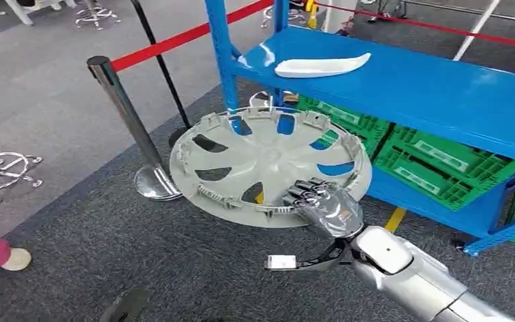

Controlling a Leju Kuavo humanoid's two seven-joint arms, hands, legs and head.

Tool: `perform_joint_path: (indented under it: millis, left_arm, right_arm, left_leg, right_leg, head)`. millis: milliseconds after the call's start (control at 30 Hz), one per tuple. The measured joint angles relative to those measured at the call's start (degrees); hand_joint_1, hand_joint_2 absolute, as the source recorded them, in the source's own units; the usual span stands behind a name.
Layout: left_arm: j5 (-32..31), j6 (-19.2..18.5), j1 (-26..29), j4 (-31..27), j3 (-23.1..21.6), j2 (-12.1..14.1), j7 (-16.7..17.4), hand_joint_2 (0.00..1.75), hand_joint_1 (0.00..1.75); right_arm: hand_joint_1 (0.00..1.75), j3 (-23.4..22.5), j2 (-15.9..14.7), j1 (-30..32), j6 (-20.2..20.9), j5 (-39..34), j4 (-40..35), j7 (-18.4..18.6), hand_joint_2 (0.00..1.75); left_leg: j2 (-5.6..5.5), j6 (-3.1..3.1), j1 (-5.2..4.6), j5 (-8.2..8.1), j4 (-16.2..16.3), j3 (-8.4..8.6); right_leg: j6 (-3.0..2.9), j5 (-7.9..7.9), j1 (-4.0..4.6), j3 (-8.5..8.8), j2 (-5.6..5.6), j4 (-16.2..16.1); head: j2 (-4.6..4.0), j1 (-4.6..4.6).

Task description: Take the parts from the cabinet and place them on the table.

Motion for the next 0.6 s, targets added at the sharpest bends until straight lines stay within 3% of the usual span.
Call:
perform_joint_path:
  millis: [33, 100, 133, 167, 200, 233, 300, 333, 367, 400, 433, 500, 533, 567, 600]
  left_arm:
    - [0.0, 0.0, 0.0, 0.0, 0.0, 0.0, 0.0, 0.00, 0.00]
    - [0.0, 0.0, 0.0, 0.0, 0.0, 0.1, 0.2, 0.00, 0.00]
    - [0.0, 0.1, 0.0, 0.0, 0.0, 0.1, 0.2, 0.00, 0.00]
    - [0.0, 0.1, -0.1, 0.0, 0.0, 0.1, 0.2, 0.00, 0.00]
    - [0.0, 0.1, -0.3, 0.0, 0.0, 0.1, 0.2, 0.00, 0.00]
    - [0.0, 0.1, -0.3, 0.0, 0.0, 0.0, 0.2, 0.00, 0.00]
    - [0.0, 0.1, 0.0, 0.0, 0.0, 0.0, 0.2, 0.00, 0.00]
    - [0.0, 0.1, 0.1, 0.0, 0.0, 0.0, 0.2, 0.00, 0.00]
    - [0.0, 0.1, 0.1, 0.0, 0.0, 0.1, 0.2, 0.00, 0.00]
    - [0.0, 0.2, 0.0, 0.0, 0.1, 0.2, 0.2, 0.00, 0.00]
    - [0.0, 0.2, -0.1, 0.0, 0.1, 0.1, 0.2, 0.00, 0.00]
    - [-0.1, 0.2, 0.0, 0.0, 0.1, 0.0, 0.2, 0.00, 0.00]
    - [-0.1, 0.1, 0.0, 0.0, 0.1, 0.0, 0.2, 0.00, 0.00]
    - [-0.1, 0.1, 0.1, 0.0, 0.1, 0.0, 0.2, 0.00, 0.00]
    - [-0.1, 0.1, 0.0, 0.0, 0.1, 0.0, 0.2, 0.00, 0.00]
  right_arm:
    - [1.75, 0.1, 0.0, 0.0, 0.0, 0.0, 0.0, 0.0, 1.75]
    - [1.75, 0.2, 0.0, 0.0, 0.0, 0.0, 0.0, 0.0, 1.75]
    - [1.75, 0.2, 0.0, 0.0, 0.0, 0.0, 0.0, -0.1, 1.75]
    - [1.75, 0.2, 0.0, -0.1, 0.0, 0.0, 0.0, -0.1, 1.75]
    - [1.75, 0.1, 0.0, -0.2, 0.0, 0.0, 0.0, -0.1, 1.75]
    - [1.75, 0.1, 0.0, -0.2, 0.0, 0.0, 0.0, -0.1, 1.75]
    - [1.75, 0.3, 0.0, -0.2, 0.0, -0.1, 0.0, -0.1, 1.75]
    - [1.75, 0.2, 0.0, -0.2, 0.0, 0.0, 0.0, 0.0, 1.75]
    - [1.75, 0.2, 0.0, -0.2, 0.0, 0.0, 0.0, 0.0, 1.75]
    - [1.75, 0.2, 0.0, -0.2, 0.0, -0.1, 0.0, 0.0, 1.75]
    - [1.75, 0.2, 0.0, -0.1, 0.0, -0.1, 0.0, 0.0, 1.75]
    - [1.75, 0.2, -0.1, 0.1, 0.0, -0.1, 0.0, 0.0, 1.75]
    - [1.75, 0.2, -0.1, 0.2, 0.0, -0.1, 0.0, 0.0, 1.75]
    - [1.75, 0.3, -0.1, 0.2, 0.0, -0.1, 0.0, 0.0, 1.75]
    - [1.75, 0.3, -0.1, 0.3, 0.0, -0.1, 0.0, 0.0, 1.75]
  left_leg:
    - [0.01, 0.05, 0.00, 0.90, -0.5, 0.45]
    - [0.53, 0.39, -0.08, 5.19, -8.3, 4.67]
    - [1.75, 0.68, -0.21, 7.34, -13.8, 7.81]
    - [4.92, 0.95, -0.62, 7.78, -17.2, 9.80]
    - [5.03, 1.45, -1.02, 7.56, -18.4, 10.00]
    - [4.43, 1.60, -1.06, 7.64, -18.3, 9.72]
    - [3.10, 2.19, -1.27, 7.72, -18.4, 9.49]
    - [2.32, 2.73, -0.82, 8.08, -18.8, 9.71]
    - [1.72, 2.90, -0.69, 8.14, -18.8, 9.67]
    - [1.09, 3.23, -0.64, 8.18, -18.8, 9.67]
    - [0.32, 3.40, -0.64, 8.20, -18.8, 9.66]
    - [-1.24, 3.50, -0.67, 8.22, -18.8, 9.66]
    - [-2.09, 3.51, -0.66, 8.23, -18.8, 9.66]
    - [-2.95, 3.47, -0.58, 8.26, -18.7, 9.68]
    - [-3.83, 3.39, -0.49, 8.30, -18.7, 9.69]
  right_leg:
    - [0.00, -0.01, 0.03, 0.01, -0.77, 0.0]
    - [0.07, -0.06, 0.13, 0.09, -2.29, 0.0]
    - [0.19, -0.17, 0.15, 0.26, -2.97, 0.0]
    - [0.41, -0.31, 0.41, 0.30, -3.43, 0.0]
    - [0.79, -0.55, 0.88, 0.11, -3.98, 0.3]
    - [0.95, -0.47, 1.00, 0.28, -4.58, 0.1]
    - [1.46, -0.43, 0.85, 0.72, -5.92, -0.3]
    - [1.96, -0.90, 0.55, 0.50, -5.34, -0.2]
    - [2.05, -2.05, 0.34, -0.14, -2.04, 1.2]
    - [2.05, -3.96, 0.28, -1.46, -0.05, 4.5]
    - [2.11, -6.35, 0.29, -3.84, 1.05, 9.9]
    - [2.30, -9.12, 0.42, -8.13, 1.50, 18.3]
    - [2.29, -8.51, 0.41, -8.80, 1.52, 18.9]
    - [2.30, -6.70, 0.31, -8.11, 1.53, 16.8]
    - [2.28, -4.08, 0.18, -6.28, 1.66, 12.7]
  head:
    - [0.00, -0.02]
    - [0.00, -0.02]
    - [0.00, 0.00]
    - [0.00, -0.02]
    - [0.00, -0.11]
    - [0.00, 0.29]
    - [0.00, 0.22]
    - [0.00, 0.24]
    - [0.00, 0.37]
    - [0.00, 0.48]
    - [0.00, 0.57]
    - [0.00, 0.55]
    - [0.00, 0.57]
    - [0.00, 0.57]
    - [0.00, 0.55]
